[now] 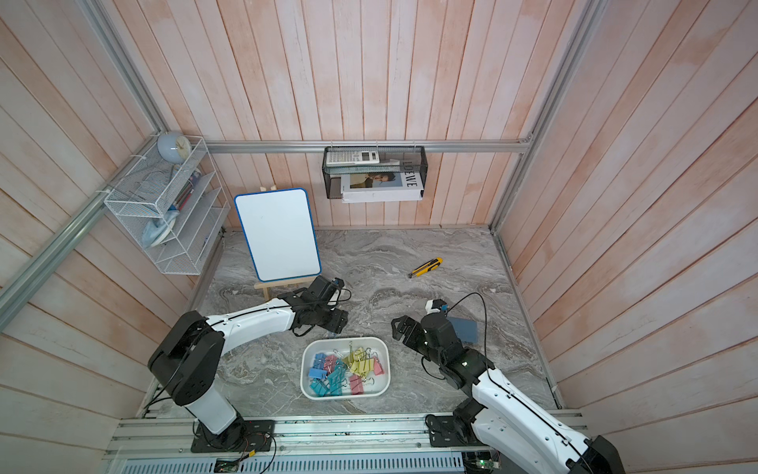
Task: Put the binder clips in the storage box
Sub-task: Pick up the binder clip at the center of the board.
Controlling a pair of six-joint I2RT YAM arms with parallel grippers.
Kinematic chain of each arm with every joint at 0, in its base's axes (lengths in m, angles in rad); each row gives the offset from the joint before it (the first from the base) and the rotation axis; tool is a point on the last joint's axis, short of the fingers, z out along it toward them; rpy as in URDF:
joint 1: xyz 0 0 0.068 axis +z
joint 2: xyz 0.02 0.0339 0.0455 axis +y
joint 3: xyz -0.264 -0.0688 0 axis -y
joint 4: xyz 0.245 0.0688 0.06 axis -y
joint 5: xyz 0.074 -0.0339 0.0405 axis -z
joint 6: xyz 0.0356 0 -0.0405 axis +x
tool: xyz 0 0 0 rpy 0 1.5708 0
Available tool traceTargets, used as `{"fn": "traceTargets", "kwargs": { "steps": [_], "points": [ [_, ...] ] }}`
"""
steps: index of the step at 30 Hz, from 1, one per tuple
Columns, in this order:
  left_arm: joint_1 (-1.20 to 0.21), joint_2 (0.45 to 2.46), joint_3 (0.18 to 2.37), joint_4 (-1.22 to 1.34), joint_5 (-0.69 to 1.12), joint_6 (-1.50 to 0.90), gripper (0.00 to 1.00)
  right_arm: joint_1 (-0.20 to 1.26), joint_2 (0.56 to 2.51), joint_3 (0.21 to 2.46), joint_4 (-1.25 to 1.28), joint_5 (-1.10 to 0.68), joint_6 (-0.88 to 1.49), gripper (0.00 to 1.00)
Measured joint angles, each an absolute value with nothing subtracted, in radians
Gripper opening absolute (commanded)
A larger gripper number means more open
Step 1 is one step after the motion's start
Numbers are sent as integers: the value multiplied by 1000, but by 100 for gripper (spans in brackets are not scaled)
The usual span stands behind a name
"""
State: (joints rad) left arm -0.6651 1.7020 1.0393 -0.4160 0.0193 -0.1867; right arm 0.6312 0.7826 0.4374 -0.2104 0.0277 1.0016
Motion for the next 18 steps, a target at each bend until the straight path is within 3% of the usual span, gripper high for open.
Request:
{"fn": "traceTargets", "kwargs": {
  "steps": [6,18],
  "points": [
    [-651,1702,1039,-426,41,-144,78,631,770,437,-211,28,1003,98],
    [-633,1707,1039,-461,73,-92,95,631,768,429,-210,27,1014,98]
  ]
}}
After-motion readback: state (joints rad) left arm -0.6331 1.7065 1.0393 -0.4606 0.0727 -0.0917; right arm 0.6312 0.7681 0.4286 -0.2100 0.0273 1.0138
